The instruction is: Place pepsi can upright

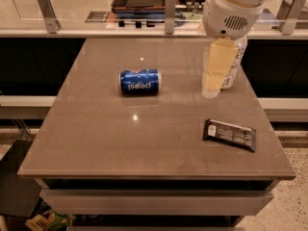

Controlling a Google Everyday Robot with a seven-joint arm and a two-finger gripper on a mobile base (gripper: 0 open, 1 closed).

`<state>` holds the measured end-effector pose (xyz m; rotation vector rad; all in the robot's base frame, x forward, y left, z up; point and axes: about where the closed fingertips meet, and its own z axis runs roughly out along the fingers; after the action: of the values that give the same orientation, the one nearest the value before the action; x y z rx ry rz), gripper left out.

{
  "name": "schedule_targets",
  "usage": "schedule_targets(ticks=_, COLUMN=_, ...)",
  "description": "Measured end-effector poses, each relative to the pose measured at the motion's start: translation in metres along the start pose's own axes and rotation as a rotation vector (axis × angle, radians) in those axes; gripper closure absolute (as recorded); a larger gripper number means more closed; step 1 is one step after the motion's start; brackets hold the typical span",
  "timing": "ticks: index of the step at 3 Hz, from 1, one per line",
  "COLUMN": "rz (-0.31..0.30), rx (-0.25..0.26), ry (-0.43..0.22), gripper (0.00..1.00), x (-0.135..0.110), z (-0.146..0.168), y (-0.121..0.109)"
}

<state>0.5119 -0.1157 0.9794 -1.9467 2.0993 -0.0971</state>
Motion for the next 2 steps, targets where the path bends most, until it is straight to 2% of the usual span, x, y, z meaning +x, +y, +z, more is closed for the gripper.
schedule_targets(ticks=1, rz=-0.048, rx=0.009, ry=-0.003, gripper=0.00, x=-0.029, z=0.013, y=-0.017)
schedule_targets(ticks=2, rz=-0.104, rx=-0.014, ry=0.012, gripper=0.00, x=-0.051, z=0.038, y=-0.027)
